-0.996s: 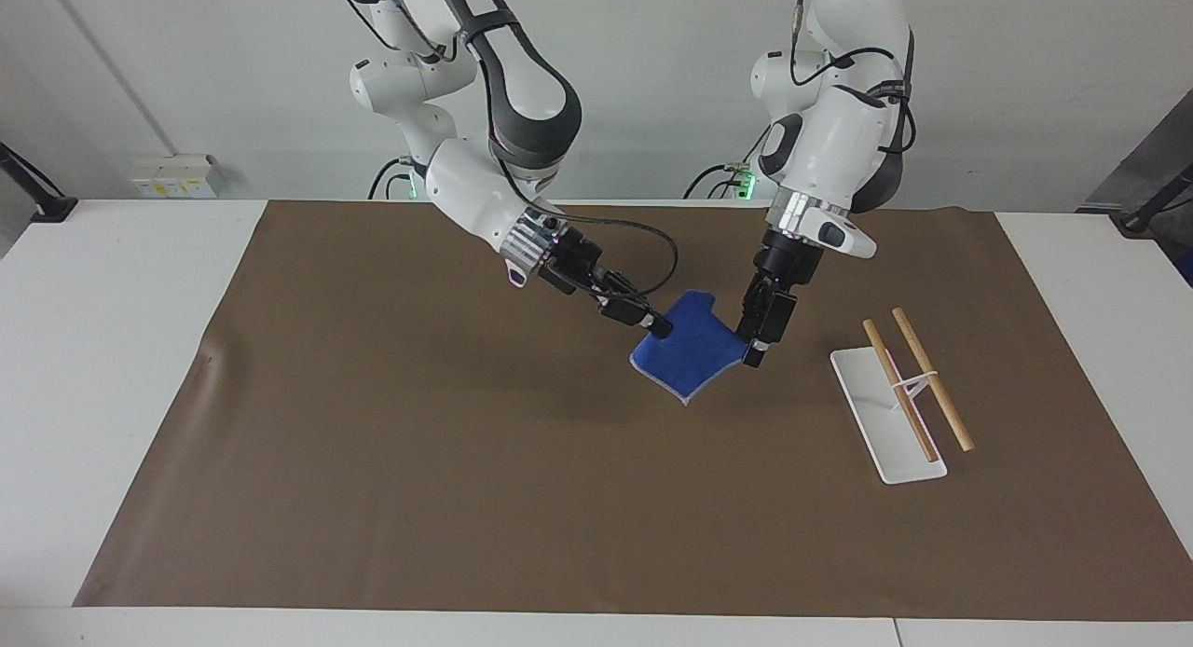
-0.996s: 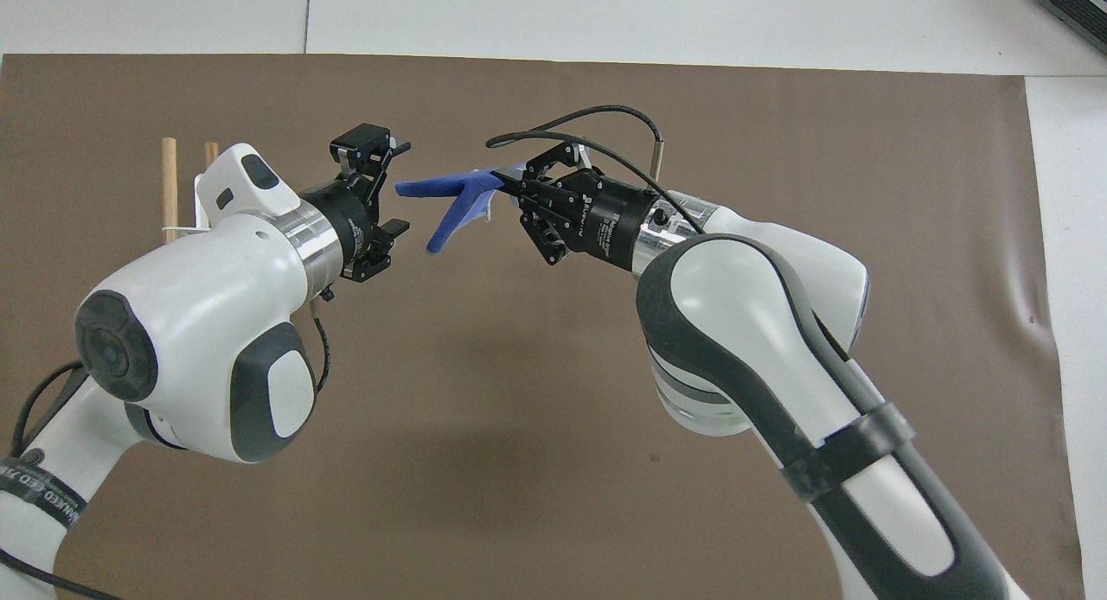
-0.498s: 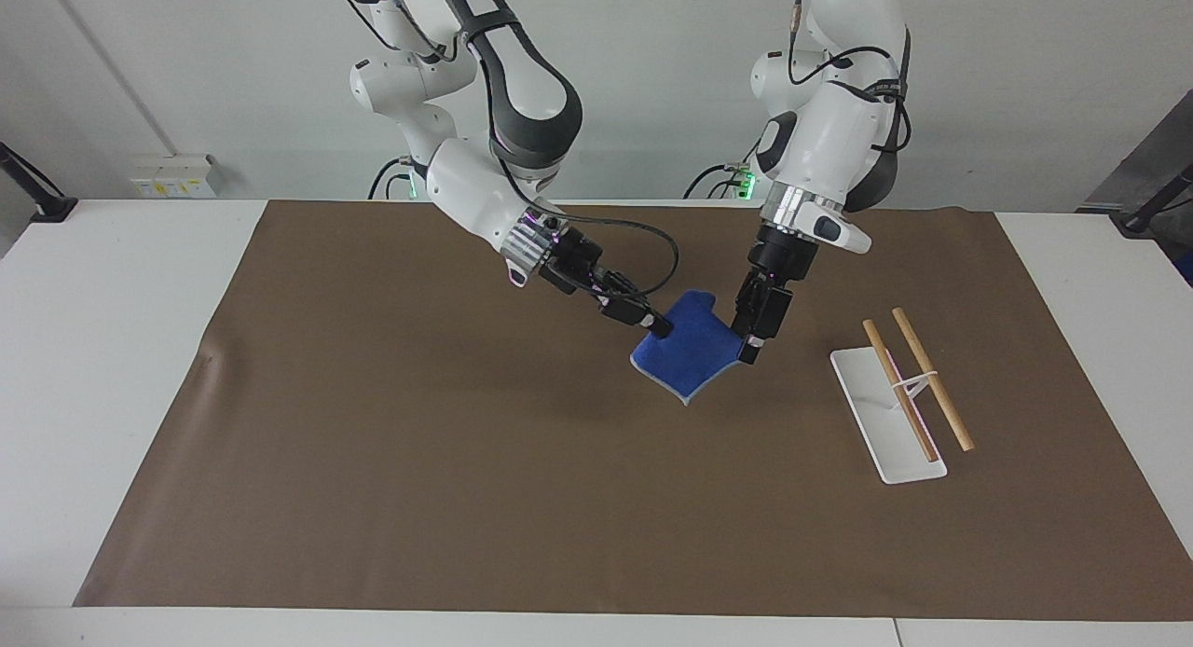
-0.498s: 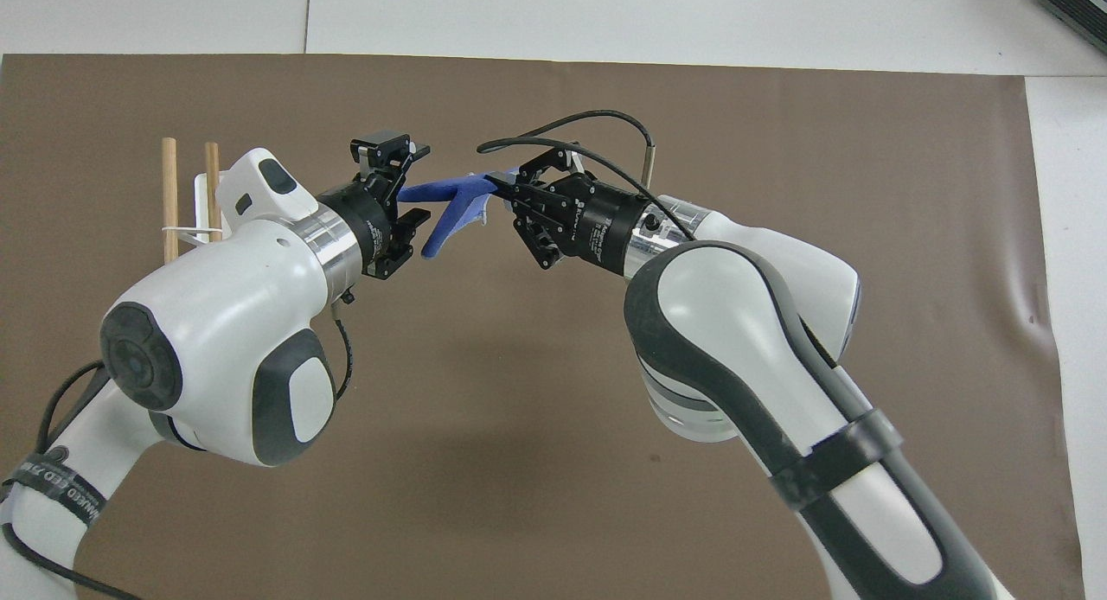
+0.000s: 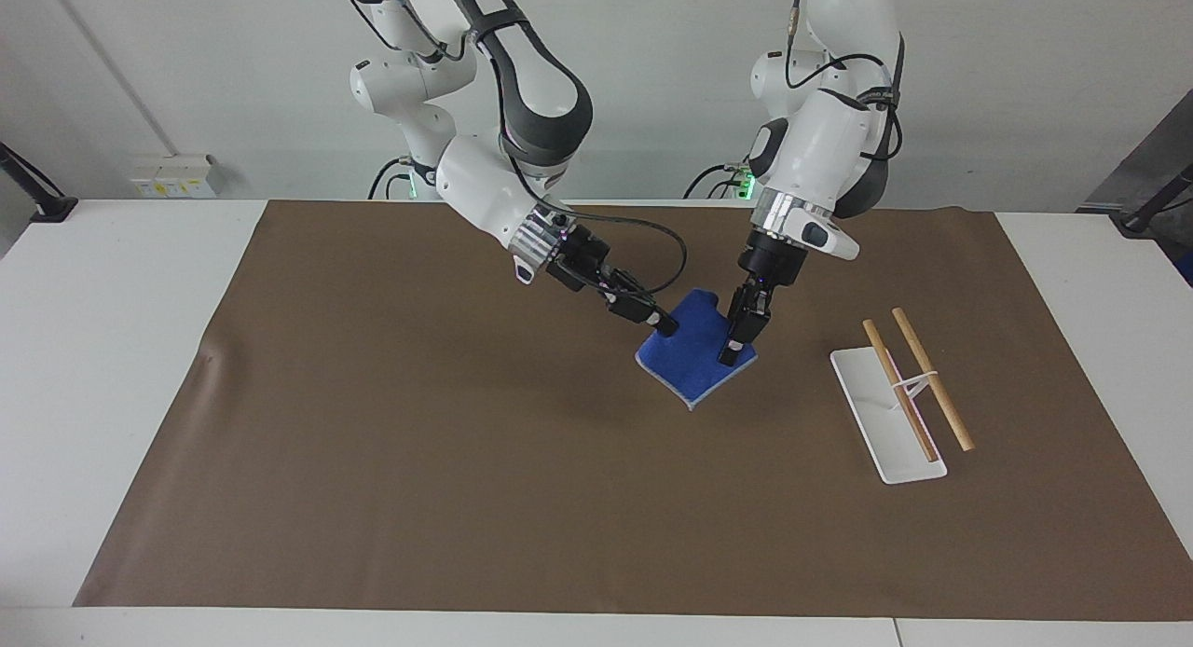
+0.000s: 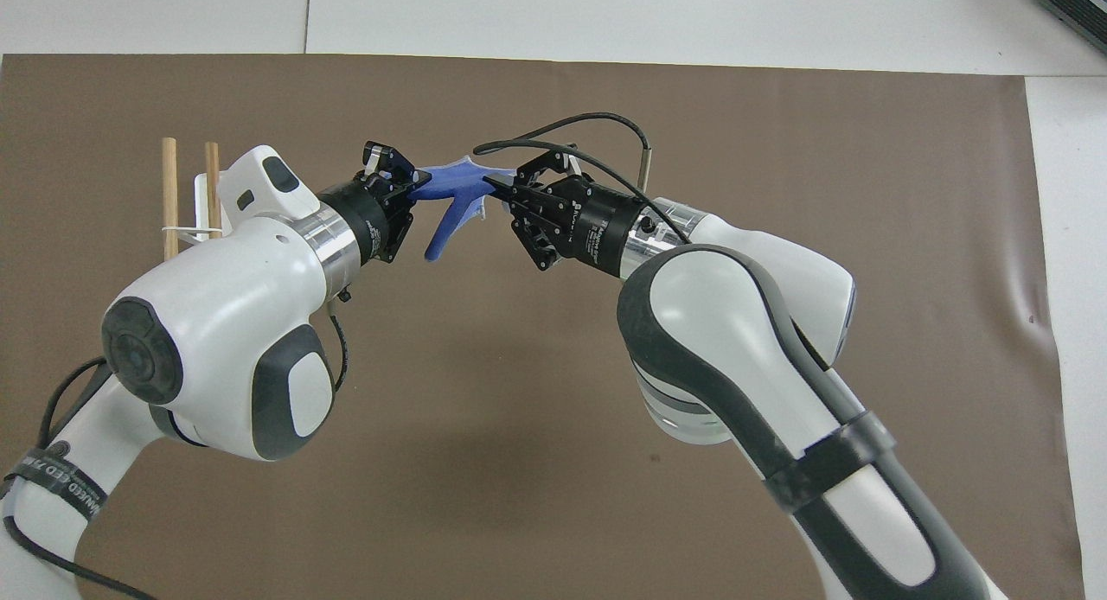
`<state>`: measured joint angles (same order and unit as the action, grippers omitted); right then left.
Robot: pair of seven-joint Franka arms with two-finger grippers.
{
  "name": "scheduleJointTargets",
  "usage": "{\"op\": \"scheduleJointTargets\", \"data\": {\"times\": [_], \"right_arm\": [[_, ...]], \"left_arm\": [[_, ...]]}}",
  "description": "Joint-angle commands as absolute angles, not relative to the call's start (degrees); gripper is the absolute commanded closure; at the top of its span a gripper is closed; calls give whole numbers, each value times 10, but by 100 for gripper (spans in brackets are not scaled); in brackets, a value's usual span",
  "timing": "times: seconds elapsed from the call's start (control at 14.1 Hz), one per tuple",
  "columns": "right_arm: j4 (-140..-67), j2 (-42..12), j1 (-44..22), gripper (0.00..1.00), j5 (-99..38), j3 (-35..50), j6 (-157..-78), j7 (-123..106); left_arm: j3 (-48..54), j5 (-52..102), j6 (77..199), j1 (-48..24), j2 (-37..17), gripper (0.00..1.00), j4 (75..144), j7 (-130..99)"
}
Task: Right arm passes towel to left arm to hang
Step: 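Pull the towel with the left gripper while the right gripper releases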
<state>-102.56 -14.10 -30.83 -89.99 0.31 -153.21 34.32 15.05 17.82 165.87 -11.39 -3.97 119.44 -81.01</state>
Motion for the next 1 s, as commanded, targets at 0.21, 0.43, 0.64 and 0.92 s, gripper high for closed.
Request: {"op": "scheduleJointTargets", "data": {"times": [0.21,0.43,0.64,0.92], "right_arm": [[-1054,-140,-301,0,-882,3,-1568,196],[-1087,-140,-294,0,-792,-2,-1607,99],[-1112,-139,-238,0,-619,-3,-1601,55],[-1117,-139,-176,0,-345,-4,-1550,53]], "left_arm": [[122,189,1660,-97,-48,100,1185,-764],[91,188,1659,-94,-47,100,1189,-739],[44,189,1658,-85,-46,100,1197,-723],[-23,189,1658,-81,-41,100,1221,-725]]}}
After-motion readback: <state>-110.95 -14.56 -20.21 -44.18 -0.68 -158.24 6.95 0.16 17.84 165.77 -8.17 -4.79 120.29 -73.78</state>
